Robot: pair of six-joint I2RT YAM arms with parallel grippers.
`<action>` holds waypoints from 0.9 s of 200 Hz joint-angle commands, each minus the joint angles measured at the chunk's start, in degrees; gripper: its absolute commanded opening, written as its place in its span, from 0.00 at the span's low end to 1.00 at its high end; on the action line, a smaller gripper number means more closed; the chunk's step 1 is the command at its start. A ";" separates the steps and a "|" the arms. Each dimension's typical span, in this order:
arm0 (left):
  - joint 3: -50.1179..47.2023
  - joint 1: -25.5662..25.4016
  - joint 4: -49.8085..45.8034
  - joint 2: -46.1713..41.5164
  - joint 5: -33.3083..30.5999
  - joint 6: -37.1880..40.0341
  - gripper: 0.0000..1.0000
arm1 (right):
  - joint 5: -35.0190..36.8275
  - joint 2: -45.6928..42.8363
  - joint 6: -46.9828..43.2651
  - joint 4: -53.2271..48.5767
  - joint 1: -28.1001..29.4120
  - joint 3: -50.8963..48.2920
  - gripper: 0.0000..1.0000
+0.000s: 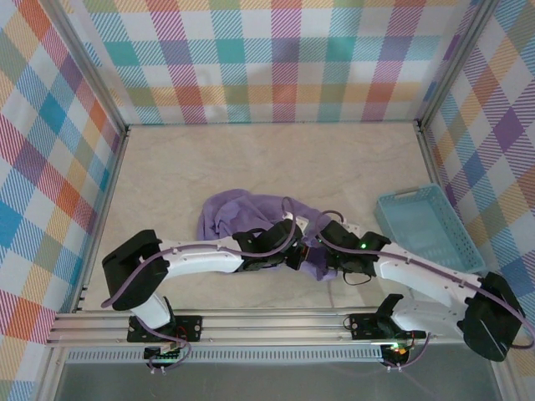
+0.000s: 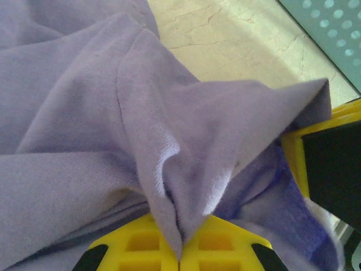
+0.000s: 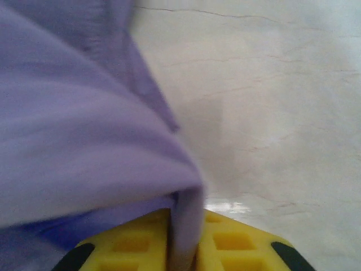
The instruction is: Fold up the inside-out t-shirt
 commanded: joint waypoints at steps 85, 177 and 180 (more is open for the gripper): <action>-6.12 -5.12 -9.39 -14.95 -15.26 -2.14 0.40 | -20.47 -7.01 -12.16 19.22 0.06 -2.05 0.00; -14.71 -5.52 4.86 -20.12 -3.65 -1.56 0.45 | -27.00 -1.10 -12.24 26.12 0.02 2.32 0.03; -14.63 -5.55 5.26 -19.80 -3.76 -1.58 0.45 | -27.06 -1.13 -12.22 26.11 -0.03 2.28 0.04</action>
